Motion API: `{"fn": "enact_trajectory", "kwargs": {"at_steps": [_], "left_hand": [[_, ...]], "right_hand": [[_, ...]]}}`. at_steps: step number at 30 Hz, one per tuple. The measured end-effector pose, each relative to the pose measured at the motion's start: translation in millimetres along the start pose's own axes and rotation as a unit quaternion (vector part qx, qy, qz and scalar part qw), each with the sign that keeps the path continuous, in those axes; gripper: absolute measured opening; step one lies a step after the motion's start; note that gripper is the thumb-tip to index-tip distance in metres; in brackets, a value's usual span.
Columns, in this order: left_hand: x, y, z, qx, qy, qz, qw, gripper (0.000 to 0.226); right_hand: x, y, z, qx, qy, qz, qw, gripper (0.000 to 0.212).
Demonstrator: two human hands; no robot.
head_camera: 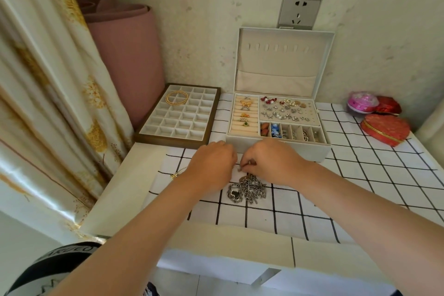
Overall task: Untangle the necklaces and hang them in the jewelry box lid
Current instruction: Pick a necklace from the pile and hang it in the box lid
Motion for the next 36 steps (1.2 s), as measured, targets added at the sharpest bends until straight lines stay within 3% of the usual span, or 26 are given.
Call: {"fn": "enact_trajectory", "kwargs": {"at_steps": [4,10,13,15,19,21,24,26,28,32,34,36], "left_hand": [[-1.1,5.9,16.5,-0.221,0.035,0.088,0.971,0.017],[-0.4,8.6,29.7,-0.482,0.026,0.168,0.859,0.025],[0.2,11.8,34.2,-0.513,0.041,0.172,0.840,0.027],[0.1,13.0,39.3,-0.526,0.038,0.165,0.833,0.023],[-3.7,16.6,52.6,-0.596,0.047,0.157,0.786,0.018],[-6.6,18.7,61.0,-0.579,0.064,0.149,0.799,0.019],[-9.8,23.3,71.6,-0.496,0.078,0.126,0.856,0.019],[-10.1,28.9,74.9,-0.490,0.067,0.115,0.861,0.022],[-9.3,34.8,78.6,-0.539,0.036,0.117,0.833,0.026],[-8.9,37.7,91.4,-0.676,0.012,0.103,0.729,0.028],[-9.3,32.9,96.7,-0.689,0.014,0.081,0.720,0.026],[-7.2,24.9,100.0,-0.675,0.007,0.067,0.735,0.025]], "right_hand": [[3.3,0.0,7.9,0.128,-0.007,-0.032,0.991,0.010],[5.4,-0.3,30.5,0.271,-0.030,-0.075,0.959,0.015],[7.8,1.8,33.9,0.363,-0.020,-0.104,0.926,0.021],[10.5,3.2,34.5,0.456,-0.016,-0.120,0.882,0.025],[13.8,7.4,36.9,0.571,-0.009,-0.131,0.811,0.031],[12.7,7.7,39.1,0.602,-0.005,-0.126,0.788,0.034],[10.7,5.1,43.2,0.579,-0.008,-0.116,0.807,0.033],[9.9,2.6,45.2,0.553,-0.026,-0.118,0.824,0.032],[8.8,1.9,46.3,0.517,-0.037,-0.113,0.848,0.033],[5.1,4.3,50.1,0.462,-0.054,-0.106,0.879,0.042],[1.9,4.9,56.2,0.435,-0.069,-0.096,0.893,0.043],[-0.5,5.9,65.9,0.423,-0.084,-0.097,0.897,0.043]]}}
Point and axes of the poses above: each hand's wrist, its own x-axis towards the middle knuckle, its own z-axis out of the back of the hand, y = z × x, the point moved 1 cm from there along x, towards the middle knuckle, and after that the axes turned 3 degrees about -y, right-handed, at the moved point
